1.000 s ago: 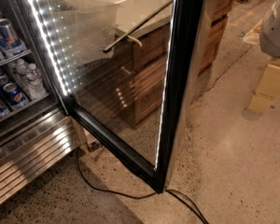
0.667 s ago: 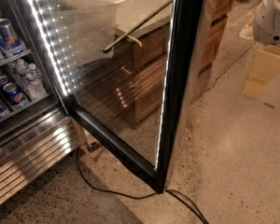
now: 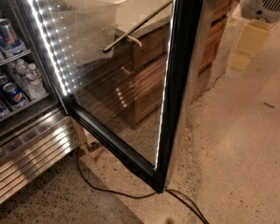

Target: Close right fridge door

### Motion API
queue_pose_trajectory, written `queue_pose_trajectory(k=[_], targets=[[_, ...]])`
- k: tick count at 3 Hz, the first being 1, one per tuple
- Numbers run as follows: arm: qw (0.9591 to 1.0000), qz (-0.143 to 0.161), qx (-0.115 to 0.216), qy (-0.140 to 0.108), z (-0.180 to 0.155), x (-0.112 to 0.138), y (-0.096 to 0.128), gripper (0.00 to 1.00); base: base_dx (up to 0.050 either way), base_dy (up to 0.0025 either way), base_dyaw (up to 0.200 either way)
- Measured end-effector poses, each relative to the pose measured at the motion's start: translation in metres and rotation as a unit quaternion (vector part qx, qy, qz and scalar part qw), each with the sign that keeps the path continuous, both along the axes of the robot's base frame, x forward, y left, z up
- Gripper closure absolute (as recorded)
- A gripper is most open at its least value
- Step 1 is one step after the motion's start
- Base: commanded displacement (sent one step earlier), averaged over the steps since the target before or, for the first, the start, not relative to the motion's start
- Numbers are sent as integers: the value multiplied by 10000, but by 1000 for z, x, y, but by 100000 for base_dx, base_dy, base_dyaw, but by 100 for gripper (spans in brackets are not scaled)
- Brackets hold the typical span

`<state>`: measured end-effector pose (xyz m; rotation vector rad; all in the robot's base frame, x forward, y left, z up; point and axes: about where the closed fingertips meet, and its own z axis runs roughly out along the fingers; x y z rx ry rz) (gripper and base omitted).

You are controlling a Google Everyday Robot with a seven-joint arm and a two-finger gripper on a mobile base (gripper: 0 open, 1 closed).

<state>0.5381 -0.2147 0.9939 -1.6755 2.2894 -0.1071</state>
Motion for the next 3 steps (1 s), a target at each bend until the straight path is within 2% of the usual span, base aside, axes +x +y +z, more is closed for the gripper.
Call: queue_pose_trajectory(k=[1, 2, 3], targets=[[10000, 1, 0, 0, 0, 0, 0, 0, 0, 0, 0], [9998, 158, 8, 84, -12, 12, 10, 0, 0, 0, 0], [9989, 456, 54, 118, -29, 18, 30, 0, 0, 0, 0]])
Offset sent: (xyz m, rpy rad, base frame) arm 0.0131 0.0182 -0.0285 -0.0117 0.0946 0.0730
